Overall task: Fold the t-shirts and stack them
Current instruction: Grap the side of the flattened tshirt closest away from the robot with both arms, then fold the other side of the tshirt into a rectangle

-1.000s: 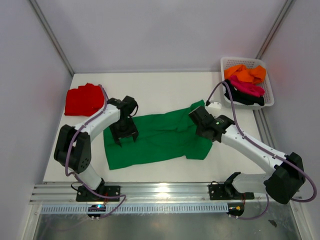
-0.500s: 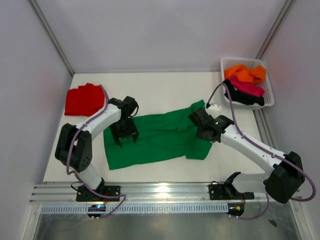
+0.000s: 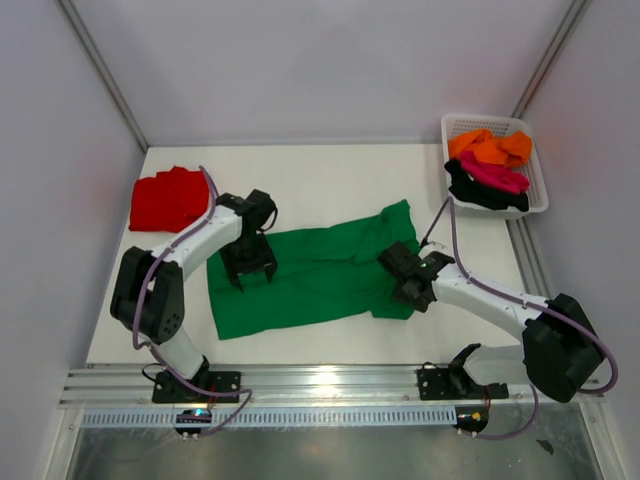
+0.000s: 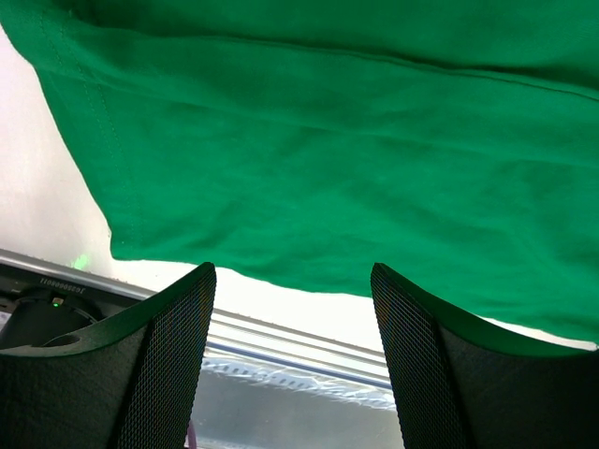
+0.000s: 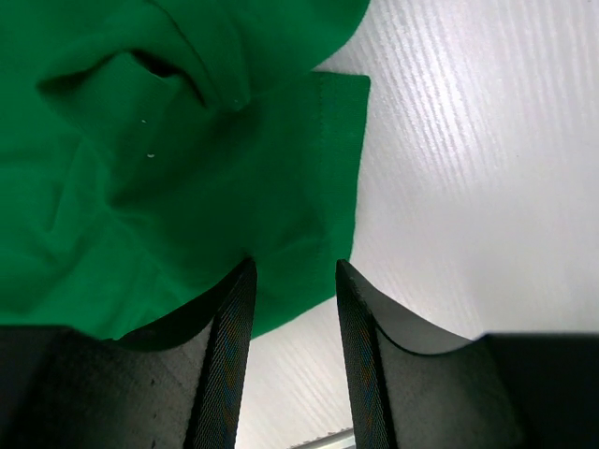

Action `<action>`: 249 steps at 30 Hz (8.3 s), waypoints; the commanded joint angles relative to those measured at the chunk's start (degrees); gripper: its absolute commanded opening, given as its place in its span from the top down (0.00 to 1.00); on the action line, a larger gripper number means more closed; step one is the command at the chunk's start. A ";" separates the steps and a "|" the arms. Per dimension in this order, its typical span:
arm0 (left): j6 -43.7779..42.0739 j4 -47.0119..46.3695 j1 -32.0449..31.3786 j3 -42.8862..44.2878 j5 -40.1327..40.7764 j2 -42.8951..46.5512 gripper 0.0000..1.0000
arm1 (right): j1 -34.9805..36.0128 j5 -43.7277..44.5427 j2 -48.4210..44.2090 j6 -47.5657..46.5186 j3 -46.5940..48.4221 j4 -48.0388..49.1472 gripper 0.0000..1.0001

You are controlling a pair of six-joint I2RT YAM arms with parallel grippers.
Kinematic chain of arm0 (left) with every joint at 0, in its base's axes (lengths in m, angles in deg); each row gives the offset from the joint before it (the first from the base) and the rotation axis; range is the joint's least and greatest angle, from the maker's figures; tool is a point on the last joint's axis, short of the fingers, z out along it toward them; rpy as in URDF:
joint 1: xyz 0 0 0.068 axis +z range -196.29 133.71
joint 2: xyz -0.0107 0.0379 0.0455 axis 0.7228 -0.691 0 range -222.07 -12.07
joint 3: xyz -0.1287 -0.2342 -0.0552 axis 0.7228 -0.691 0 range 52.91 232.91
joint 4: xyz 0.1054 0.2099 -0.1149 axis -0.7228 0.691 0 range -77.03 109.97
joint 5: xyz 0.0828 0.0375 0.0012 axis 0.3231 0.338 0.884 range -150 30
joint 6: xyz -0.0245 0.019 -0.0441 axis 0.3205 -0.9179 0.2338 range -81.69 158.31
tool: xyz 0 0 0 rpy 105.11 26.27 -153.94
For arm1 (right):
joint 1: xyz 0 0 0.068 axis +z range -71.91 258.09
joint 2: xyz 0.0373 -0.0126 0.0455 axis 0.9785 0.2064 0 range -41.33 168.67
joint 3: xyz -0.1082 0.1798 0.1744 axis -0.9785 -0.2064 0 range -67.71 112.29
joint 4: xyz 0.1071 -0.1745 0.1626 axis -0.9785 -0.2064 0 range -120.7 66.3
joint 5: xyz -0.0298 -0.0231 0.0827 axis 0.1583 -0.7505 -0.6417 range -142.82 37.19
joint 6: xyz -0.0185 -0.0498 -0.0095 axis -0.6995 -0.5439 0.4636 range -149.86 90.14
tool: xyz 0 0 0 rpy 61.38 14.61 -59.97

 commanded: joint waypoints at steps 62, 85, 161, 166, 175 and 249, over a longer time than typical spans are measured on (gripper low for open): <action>-2.79 3.08 -0.08 6.54 0.28 -3.66 0.31 | 0.32 -1.12 -8.81 10.58 -4.98 -0.43 0.92; -2.18 4.31 -0.08 6.19 1.69 -1.64 0.31 | 0.32 -1.47 -16.80 9.70 3.73 -13.10 0.91; 42.56 -11.24 -1.31 -46.19 10.47 42.83 0.77 | 0.32 -4.81 -13.20 4.78 0.65 -4.92 0.91; 42.47 -10.89 -1.40 -46.02 10.65 43.09 0.89 | 0.32 -4.54 -14.17 5.13 0.56 -5.36 0.91; 39.75 -3.25 -1.40 -34.35 16.26 42.57 0.91 | 0.32 0.90 -13.91 3.56 4.68 -7.03 0.91; 29.81 11.43 5.19 16.65 38.07 -2.43 0.87 | -20.59 0.73 38.91 -29.85 55.67 4.92 0.89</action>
